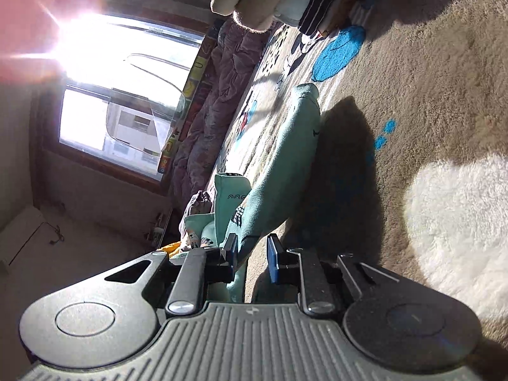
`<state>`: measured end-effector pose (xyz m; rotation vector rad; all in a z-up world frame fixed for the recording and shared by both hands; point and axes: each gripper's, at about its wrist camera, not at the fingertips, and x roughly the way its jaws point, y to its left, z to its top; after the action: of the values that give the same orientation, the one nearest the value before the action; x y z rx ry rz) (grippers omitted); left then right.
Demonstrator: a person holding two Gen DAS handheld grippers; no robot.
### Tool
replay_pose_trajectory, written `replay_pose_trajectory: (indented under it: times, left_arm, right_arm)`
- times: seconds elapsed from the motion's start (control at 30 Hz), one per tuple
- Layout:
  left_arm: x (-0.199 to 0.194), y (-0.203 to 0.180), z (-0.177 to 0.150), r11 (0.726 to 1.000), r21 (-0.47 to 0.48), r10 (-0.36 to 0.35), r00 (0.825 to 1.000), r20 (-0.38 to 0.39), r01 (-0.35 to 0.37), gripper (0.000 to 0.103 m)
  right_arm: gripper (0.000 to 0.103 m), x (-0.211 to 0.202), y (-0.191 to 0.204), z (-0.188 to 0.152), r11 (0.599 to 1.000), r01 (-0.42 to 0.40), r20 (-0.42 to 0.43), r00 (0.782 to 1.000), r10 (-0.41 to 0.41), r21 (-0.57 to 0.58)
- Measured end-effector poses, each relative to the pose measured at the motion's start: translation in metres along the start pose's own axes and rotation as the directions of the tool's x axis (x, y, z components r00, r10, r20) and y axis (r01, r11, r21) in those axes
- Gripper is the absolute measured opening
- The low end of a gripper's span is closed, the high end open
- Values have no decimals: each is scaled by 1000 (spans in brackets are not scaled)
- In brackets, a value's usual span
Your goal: Fold clothes
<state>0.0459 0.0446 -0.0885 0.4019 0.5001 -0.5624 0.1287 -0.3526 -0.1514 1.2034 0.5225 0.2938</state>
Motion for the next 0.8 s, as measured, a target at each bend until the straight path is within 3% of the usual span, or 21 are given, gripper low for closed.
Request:
replay_pose_trajectory:
  times: [0.03,0.07,0.1,0.13,0.17,0.23,0.3,0.43,0.47,0.53,0.6,0.67,0.7,0.73,0.8]
  left_arm:
    - [0,6,-1,998,-65,8,1000,-8,-8,17]
    - [-1,15,-1,988,-155,16,1000,-4,-16,30]
    - [-3,28,-2,964,-266,26,1000,11,-22,55]
    - [-4,42,-3,927,-373,37,999,25,-25,60]
    - [-5,55,-4,878,-478,46,998,39,-22,60]
    - [-5,81,-10,746,-666,59,996,72,3,60]
    - [2,102,-19,584,-810,49,993,109,60,60]
    - [26,124,-38,269,-955,28,991,134,122,59]
    - [32,126,-42,209,-970,24,991,131,123,58]
    - [45,128,-45,134,-985,17,994,109,106,52]
    - [57,130,-44,82,-992,21,995,101,99,51]
    - [64,128,-37,81,-991,24,994,109,107,41]
    - [68,126,-32,105,-990,24,995,101,98,17]
    - [69,123,-26,154,-985,31,996,81,76,13]
    - [64,121,-19,216,-972,39,994,104,94,11]
  right_arm:
    - [36,-2,-3,-2,1000,-7,-5,1000,7,26]
    - [59,-2,-3,-2,999,-17,-3,1000,17,40]
    - [69,-3,0,-2,998,-39,10,999,39,46]
    - [85,-3,3,-2,997,-66,16,998,66,47]
    - [89,-1,5,-2,994,-93,16,996,92,51]
    - [89,8,5,-4,994,-94,-4,995,95,64]
    - [88,20,0,-5,992,-85,-17,996,87,89]
    - [69,38,-17,-2,973,-112,22,994,110,202]
    - [62,41,-22,-2,964,-122,35,992,117,234]
    - [50,46,-32,-1,947,-139,57,990,128,289]
    - [38,53,-36,-1,941,-149,60,989,137,305]
    - [24,62,-36,-1,944,-156,46,988,149,292]
    - [18,66,-33,0,954,-151,27,988,149,259]
    - [7,67,-28,0,968,-138,12,990,138,208]
    - [7,65,-18,1,983,-134,-2,991,135,125]
